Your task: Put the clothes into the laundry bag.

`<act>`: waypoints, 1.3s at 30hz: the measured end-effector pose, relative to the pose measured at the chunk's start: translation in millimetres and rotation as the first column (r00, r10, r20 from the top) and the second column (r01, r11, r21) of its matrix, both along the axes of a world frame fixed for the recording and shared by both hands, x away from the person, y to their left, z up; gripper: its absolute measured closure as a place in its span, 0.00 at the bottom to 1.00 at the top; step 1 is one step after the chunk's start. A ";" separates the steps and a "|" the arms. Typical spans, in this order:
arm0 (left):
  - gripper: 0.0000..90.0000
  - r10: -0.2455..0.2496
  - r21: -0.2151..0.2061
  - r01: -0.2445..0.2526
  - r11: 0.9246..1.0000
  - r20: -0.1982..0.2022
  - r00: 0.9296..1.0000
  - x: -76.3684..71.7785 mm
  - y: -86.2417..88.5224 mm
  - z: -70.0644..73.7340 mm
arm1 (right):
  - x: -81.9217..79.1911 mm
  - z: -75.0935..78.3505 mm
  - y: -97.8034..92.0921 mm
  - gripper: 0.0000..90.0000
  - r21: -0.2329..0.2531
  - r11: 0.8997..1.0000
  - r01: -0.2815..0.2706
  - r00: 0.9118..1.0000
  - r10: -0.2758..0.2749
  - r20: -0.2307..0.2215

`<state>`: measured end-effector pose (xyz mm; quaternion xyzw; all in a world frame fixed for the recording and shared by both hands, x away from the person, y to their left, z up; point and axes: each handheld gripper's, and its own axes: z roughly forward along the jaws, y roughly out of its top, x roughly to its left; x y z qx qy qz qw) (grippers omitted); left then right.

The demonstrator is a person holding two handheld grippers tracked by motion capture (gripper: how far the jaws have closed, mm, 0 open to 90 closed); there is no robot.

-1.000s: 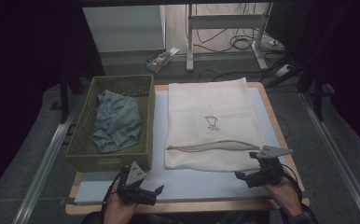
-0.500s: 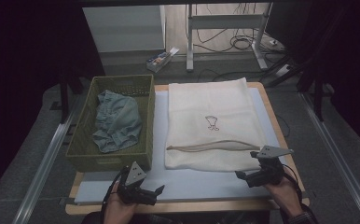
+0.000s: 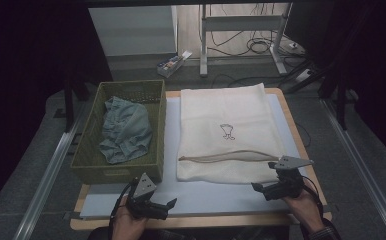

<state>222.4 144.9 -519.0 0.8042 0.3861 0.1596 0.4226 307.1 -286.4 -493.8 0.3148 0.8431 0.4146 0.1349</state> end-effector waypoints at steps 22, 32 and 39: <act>0.01 0.000 0.080 -0.001 0.997 0.017 1.000 -0.7 -3.4 -0.6 | 2.3 -1.1 7.1 0.00 -0.021 1.000 -0.011 1.000 0.011 0.011; 0.00 0.003 0.111 -0.006 0.994 0.022 1.000 -0.8 -5.3 -1.4 | 5.8 -1.6 8.2 0.00 -0.023 1.000 -0.010 1.000 0.010 0.007; 0.01 0.001 0.125 -0.003 0.992 0.020 1.000 -0.6 -6.3 -1.9 | 7.5 -2.9 11.5 0.00 -0.039 0.999 -0.014 1.000 0.014 0.009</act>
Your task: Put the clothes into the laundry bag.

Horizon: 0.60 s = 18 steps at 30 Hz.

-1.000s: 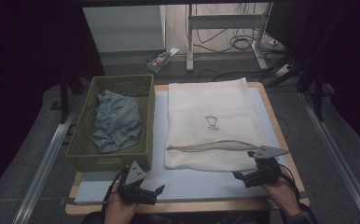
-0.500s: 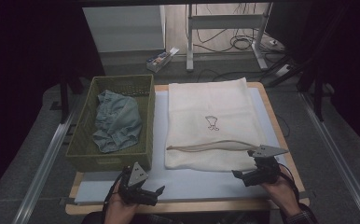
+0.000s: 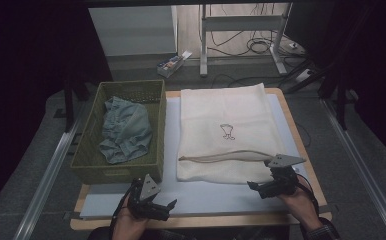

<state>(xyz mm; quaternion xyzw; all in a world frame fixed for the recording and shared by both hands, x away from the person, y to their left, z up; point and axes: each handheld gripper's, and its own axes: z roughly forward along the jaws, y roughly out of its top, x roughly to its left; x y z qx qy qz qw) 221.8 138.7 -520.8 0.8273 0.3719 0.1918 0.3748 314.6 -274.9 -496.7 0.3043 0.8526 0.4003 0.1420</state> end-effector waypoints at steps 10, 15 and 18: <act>0.01 -0.001 -0.003 0.001 1.000 -0.001 1.000 0.0 0.2 0.0 | 4.2 0.0 -1.0 0.00 0.022 0.999 0.031 0.999 -0.032 0.012; 0.01 -0.002 0.002 0.002 1.000 -0.002 1.000 0.2 -0.2 -0.4 | 5.7 0.7 -0.5 0.00 0.023 0.999 0.038 0.999 -0.038 0.020; 0.01 -0.002 -0.001 0.002 1.000 -0.002 1.000 0.2 0.0 -0.2 | 6.3 0.8 -0.7 0.00 0.023 0.999 0.041 0.999 -0.041 0.018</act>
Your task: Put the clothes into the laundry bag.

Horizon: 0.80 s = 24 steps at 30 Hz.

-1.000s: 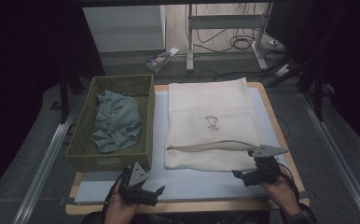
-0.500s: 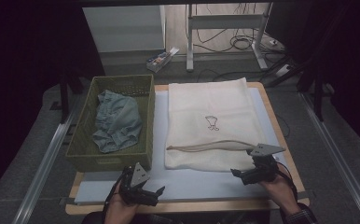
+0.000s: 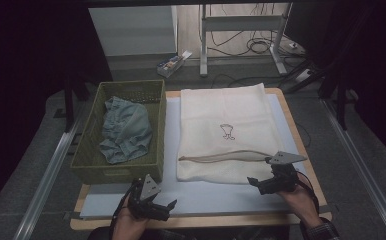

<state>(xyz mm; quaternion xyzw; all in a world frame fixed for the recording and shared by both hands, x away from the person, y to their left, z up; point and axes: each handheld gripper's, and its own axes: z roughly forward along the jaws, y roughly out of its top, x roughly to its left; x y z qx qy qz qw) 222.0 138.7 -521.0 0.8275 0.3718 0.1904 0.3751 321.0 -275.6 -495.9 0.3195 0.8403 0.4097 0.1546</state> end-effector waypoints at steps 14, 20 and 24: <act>0.00 0.000 -0.003 0.000 1.000 -0.005 1.000 0.5 -0.2 -0.4 | 8.2 0.4 0.6 0.00 0.013 0.999 0.032 0.999 -0.032 0.018; 0.00 0.000 -0.016 0.000 1.000 -0.010 1.000 0.8 0.1 -0.3 | 12.7 -0.7 0.7 0.00 -0.019 1.000 0.024 0.999 -0.024 0.027; 0.00 0.000 -0.017 0.000 1.000 -0.009 1.000 0.9 0.2 -0.3 | 15.5 -0.3 0.4 0.01 -0.010 1.000 0.025 0.999 -0.025 0.026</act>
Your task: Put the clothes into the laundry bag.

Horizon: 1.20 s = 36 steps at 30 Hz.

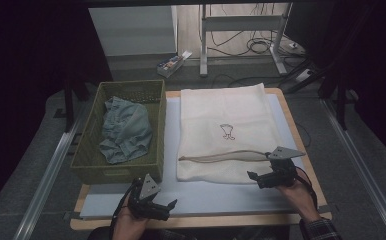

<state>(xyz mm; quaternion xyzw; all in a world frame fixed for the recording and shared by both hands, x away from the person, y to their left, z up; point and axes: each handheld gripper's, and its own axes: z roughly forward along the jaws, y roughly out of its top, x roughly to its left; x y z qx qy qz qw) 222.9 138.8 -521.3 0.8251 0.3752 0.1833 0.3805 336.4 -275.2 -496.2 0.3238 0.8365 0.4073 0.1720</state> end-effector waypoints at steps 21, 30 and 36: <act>0.00 0.000 -0.006 0.000 1.000 -0.001 1.000 -0.3 -0.3 0.2 | 17.1 -1.3 -0.9 0.01 -0.015 0.999 0.029 1.000 -0.028 0.005; 0.00 0.000 0.008 0.000 1.000 -0.003 1.000 -0.1 -1.1 -0.5 | 20.6 -2.2 -0.4 0.01 -0.041 0.998 0.037 0.999 -0.037 0.007; 0.00 0.000 0.014 0.000 1.000 -0.004 1.000 0.0 -1.4 -0.9 | 24.7 -4.2 1.0 0.01 -0.060 0.997 0.057 0.998 -0.056 0.016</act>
